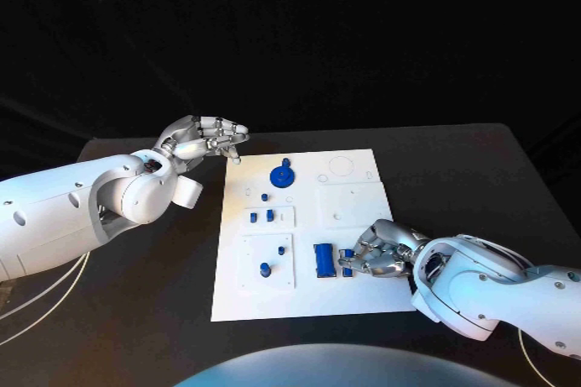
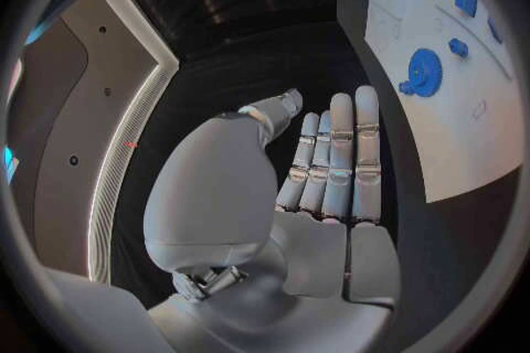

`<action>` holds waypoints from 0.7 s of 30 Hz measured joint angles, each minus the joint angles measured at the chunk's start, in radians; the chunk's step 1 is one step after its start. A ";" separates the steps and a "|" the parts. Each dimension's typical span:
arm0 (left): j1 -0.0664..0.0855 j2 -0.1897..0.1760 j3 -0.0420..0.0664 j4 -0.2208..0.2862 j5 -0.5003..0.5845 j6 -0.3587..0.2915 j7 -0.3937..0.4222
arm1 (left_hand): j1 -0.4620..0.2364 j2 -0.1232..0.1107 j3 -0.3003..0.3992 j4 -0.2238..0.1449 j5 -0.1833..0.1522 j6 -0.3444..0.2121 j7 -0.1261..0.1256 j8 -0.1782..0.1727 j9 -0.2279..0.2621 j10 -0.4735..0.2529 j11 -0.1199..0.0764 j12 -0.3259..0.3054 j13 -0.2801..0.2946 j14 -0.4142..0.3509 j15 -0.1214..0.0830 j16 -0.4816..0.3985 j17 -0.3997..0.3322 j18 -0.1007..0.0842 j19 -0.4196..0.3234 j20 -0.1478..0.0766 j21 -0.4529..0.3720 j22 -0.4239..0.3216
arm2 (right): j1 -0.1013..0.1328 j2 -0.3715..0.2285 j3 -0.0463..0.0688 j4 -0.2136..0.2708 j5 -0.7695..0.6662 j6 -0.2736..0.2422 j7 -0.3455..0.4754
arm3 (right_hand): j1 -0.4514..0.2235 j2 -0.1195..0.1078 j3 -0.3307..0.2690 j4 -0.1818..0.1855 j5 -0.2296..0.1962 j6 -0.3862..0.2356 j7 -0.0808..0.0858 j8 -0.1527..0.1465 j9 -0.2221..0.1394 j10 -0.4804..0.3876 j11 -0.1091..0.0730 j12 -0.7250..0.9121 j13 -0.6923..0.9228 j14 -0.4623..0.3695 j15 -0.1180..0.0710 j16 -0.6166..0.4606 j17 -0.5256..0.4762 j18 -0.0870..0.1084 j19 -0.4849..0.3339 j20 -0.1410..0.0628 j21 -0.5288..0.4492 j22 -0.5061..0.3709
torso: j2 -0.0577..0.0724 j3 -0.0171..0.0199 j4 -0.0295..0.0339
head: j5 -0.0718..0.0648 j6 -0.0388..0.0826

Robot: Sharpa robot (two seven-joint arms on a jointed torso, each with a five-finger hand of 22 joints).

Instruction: Assemble the parts on the task board

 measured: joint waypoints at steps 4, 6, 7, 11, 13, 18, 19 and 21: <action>0.000 0.000 0.000 0.000 0.000 0.000 -0.001 | 0.000 0.000 0.000 0.000 0.000 0.000 0.000 0.000 0.000 0.000 0.000 0.000 0.000 0.000 0.000 0.000 0.000 0.000 0.000 0.000 0.000 0.000 | 0.000 0.000 0.000 -0.001 0.000 0.005 0.000 | 0.005 -0.006 -0.014 0.006 0.000 0.000 0.000 0.000 0.000 0.000 0.000 0.000 0.000 0.000 0.000 0.000 0.000 0.000 0.000 0.000 0.000 0.000 | 0.000 0.0001 0.0000 | 0.000 0.000; 0.000 0.000 0.000 0.000 0.000 0.000 -0.001 | 0.000 0.000 0.000 0.000 0.000 0.000 0.000 0.000 0.000 0.000 0.000 0.000 0.000 0.000 0.000 0.000 0.000 0.000 0.000 0.000 0.000 0.000 | 0.000 0.000 0.000 -0.001 0.000 0.007 0.000 | 0.000 -0.011 -0.032 0.007 0.000 0.000 0.000 0.000 0.000 0.000 0.000 0.000 0.000 0.000 0.000 0.000 0.000 0.000 0.000 0.000 -0.001 0.000 | 0.000 0.0001 0.0000 | 0.000 0.000; 0.000 0.000 0.000 0.000 0.000 0.000 -0.001 | 0.000 0.000 0.000 0.000 0.000 0.000 0.000 0.000 0.000 0.000 0.000 0.000 0.000 0.000 0.000 0.000 0.000 0.000 0.000 0.000 0.000 0.000 | 0.000 0.000 0.000 -0.001 0.000 0.007 0.000 | -0.004 -0.015 -0.046 0.007 0.000 0.000 0.000 0.000 0.000 0.000 0.000 0.000 0.000 0.000 0.000 0.000 0.000 0.000 0.000 0.000 -0.001 0.000 | 0.000 0.0003 0.0001 | 0.000 0.000; 0.000 0.000 0.000 0.000 0.000 0.000 -0.002 | 0.000 0.000 0.000 0.000 0.000 0.000 0.000 0.000 0.000 0.000 0.000 0.000 0.000 0.000 0.000 0.000 0.000 0.000 0.000 0.000 0.000 0.000 | 0.000 0.000 0.000 -0.001 0.000 0.009 0.001 | -0.017 0.006 -0.145 0.009 0.000 0.002 0.002 -0.008 -0.003 0.000 0.000 0.000 0.000 0.000 0.000 0.000 0.000 0.000 0.000 0.000 -0.001 0.000 | 0.000 0.0002 0.0006 | 0.000 -0.001; 0.000 0.000 0.000 0.000 0.000 0.000 -0.002 | 0.000 0.000 0.000 0.000 0.000 0.000 0.000 0.000 0.000 0.000 0.000 0.000 0.000 0.000 0.000 0.000 0.000 0.000 0.000 0.000 0.000 0.000 | 0.000 0.000 0.000 -0.001 0.000 0.009 0.001 | -0.014 0.031 -0.214 0.010 0.000 0.003 0.004 -0.010 -0.005 0.000 0.000 0.000 0.000 0.000 0.000 0.000 0.000 0.000 0.000 0.000 -0.005 0.000 | 0.000 0.0000 0.0006 | 0.000 -0.002; 0.000 0.000 0.000 0.000 0.000 0.001 -0.003 | 0.000 0.000 0.000 0.000 0.000 0.000 0.000 0.000 0.000 0.000 0.000 0.000 0.000 0.000 0.000 0.000 0.000 0.000 0.000 0.000 0.000 0.000 | -0.001 -0.005 0.000 -0.001 0.000 0.009 0.002 | 0.007 0.070 -0.329 0.011 0.005 0.003 0.004 -0.010 -0.010 0.000 0.000 0.000 0.000 0.000 0.000 0.000 0.001 0.000 0.000 0.000 -0.009 0.000 | 0.000 -0.0001 0.0006 | 0.001 -0.002; 0.000 0.000 0.000 0.000 0.000 0.001 -0.003 | 0.000 0.000 0.000 0.000 0.000 0.000 0.000 0.000 0.000 0.000 0.000 0.000 0.000 0.000 0.000 0.000 0.000 0.000 0.000 0.000 0.000 0.000 | -0.001 -0.006 0.000 -0.001 0.000 0.009 0.003 | 0.012 0.075 -0.336 0.010 0.005 0.003 0.004 -0.010 -0.010 0.000 0.000 0.000 0.000 0.000 0.000 0.000 0.001 0.000 0.000 0.000 -0.012 0.000 | 0.000 -0.0001 0.0006 | 0.001 -0.001; 0.000 0.000 0.000 0.000 0.000 0.001 -0.003 | 0.000 0.000 0.000 0.000 0.000 0.000 0.000 0.000 0.000 0.000 0.000 0.000 0.000 0.000 0.000 0.000 0.000 0.000 0.000 0.000 0.000 0.000 | -0.001 -0.012 0.000 -0.001 0.000 0.009 0.005 | 0.033 0.092 -0.346 0.007 0.005 0.003 0.004 -0.014 -0.010 0.000 0.000 -0.005 0.000 0.000 0.000 0.000 0.001 0.000 0.000 0.000 -0.020 0.000 | 0.000 -0.0003 0.0006 | 0.001 0.000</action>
